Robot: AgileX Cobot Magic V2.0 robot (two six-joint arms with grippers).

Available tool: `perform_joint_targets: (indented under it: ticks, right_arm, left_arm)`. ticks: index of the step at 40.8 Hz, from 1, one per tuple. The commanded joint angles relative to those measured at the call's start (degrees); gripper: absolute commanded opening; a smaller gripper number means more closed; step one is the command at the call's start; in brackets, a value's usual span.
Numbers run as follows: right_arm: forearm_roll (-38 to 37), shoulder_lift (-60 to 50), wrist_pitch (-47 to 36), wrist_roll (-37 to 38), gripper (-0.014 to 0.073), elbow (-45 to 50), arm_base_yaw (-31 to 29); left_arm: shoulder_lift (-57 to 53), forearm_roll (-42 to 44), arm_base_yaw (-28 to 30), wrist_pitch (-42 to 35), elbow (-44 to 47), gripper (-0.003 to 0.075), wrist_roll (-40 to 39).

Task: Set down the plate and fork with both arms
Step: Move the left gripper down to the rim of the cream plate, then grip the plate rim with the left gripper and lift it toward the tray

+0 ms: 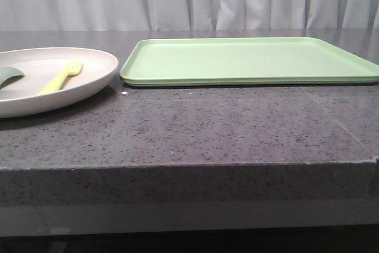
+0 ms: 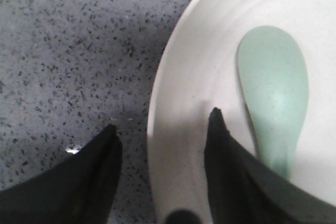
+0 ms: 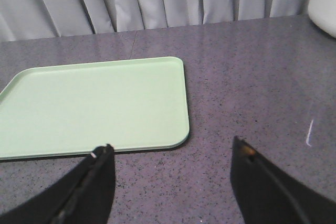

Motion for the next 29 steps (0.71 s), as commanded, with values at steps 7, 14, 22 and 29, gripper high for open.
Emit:
perform_joint_targets:
  ticks: [7,14,22,29]
  right_arm:
    - [-0.03,0.87,-4.56,-0.35,0.0501,-2.08,-0.29]
    - [-0.03,0.87,-4.56,-0.35,0.0501,-2.08,-0.29]
    - [-0.03,0.87,-4.56,-0.35,0.0501,-2.08,-0.29]
    - [-0.03,0.87,-4.56,-0.35,0.0501,-2.08,-0.29]
  left_arm:
    - [-1.93,-0.93,0.03,-1.99,-1.44,0.0092,-0.58]
    - [-1.93,-0.93,0.03,-1.99,-1.44,-0.0017,-0.58]
    - [-2.17,-2.58,1.28,-1.75,-1.44,-0.0017,0.02]
    - [-4.08,-17.4,6.63,-0.93,-1.44,-0.0018,10.92]
